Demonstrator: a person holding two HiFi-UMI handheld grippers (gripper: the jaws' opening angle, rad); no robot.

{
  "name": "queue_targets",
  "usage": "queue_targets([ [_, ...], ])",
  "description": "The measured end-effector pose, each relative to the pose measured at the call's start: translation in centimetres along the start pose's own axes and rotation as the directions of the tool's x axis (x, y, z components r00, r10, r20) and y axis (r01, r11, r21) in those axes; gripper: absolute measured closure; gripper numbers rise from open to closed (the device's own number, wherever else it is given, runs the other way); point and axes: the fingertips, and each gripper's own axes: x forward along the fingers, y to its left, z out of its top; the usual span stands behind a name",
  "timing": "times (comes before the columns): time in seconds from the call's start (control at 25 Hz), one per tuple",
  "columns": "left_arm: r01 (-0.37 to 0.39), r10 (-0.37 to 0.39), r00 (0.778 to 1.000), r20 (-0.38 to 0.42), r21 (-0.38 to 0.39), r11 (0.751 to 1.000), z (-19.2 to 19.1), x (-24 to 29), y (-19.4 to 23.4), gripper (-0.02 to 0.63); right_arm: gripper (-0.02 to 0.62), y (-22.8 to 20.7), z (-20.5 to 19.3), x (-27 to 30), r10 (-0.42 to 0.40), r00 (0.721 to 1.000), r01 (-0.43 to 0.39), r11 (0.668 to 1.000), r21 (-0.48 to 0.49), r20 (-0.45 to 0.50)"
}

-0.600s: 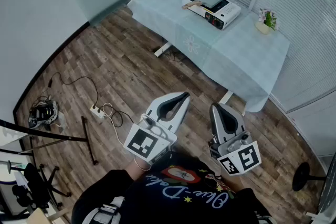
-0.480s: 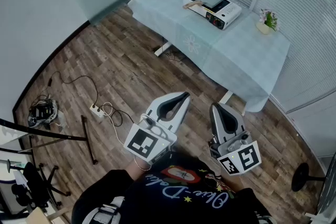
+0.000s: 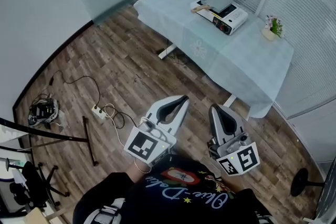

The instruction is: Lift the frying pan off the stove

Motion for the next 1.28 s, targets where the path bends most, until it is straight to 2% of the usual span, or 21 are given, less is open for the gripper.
queue_targets([
  [0.44, -0.004, 0.004, 1.000, 0.008, -0.017, 1.000, 0.0, -2.3, 5.7, 0.598, 0.594, 2.1, -1.8, 5.5, 0.028, 0.999, -0.027, 0.999, 0.028, -0.022],
  [0.88, 0.039, -0.039, 0.999, -0.010, -0.054, 0.998, -1.3, -2.3, 9.1, 0.598, 0.594, 1.5, -3.6, 7.3, -0.045, 0.997, 0.049, 0.997, 0.058, -0.068],
  [1.04, 0.028, -0.029, 0.999, -0.016, -0.061, 0.998, -1.5, -2.3, 9.8, 0.598, 0.594, 1.1, -4.1, 8.3, -0.033, 0.996, 0.039, 0.997, 0.071, -0.079],
  [1.28, -0.020, 0.020, 1.000, -0.010, -0.051, 0.999, -1.4, -1.0, 12.1, 0.598, 0.595, -0.6, -4.4, 11.6, 0.029, 0.997, -0.023, 0.996, 0.086, -0.074],
])
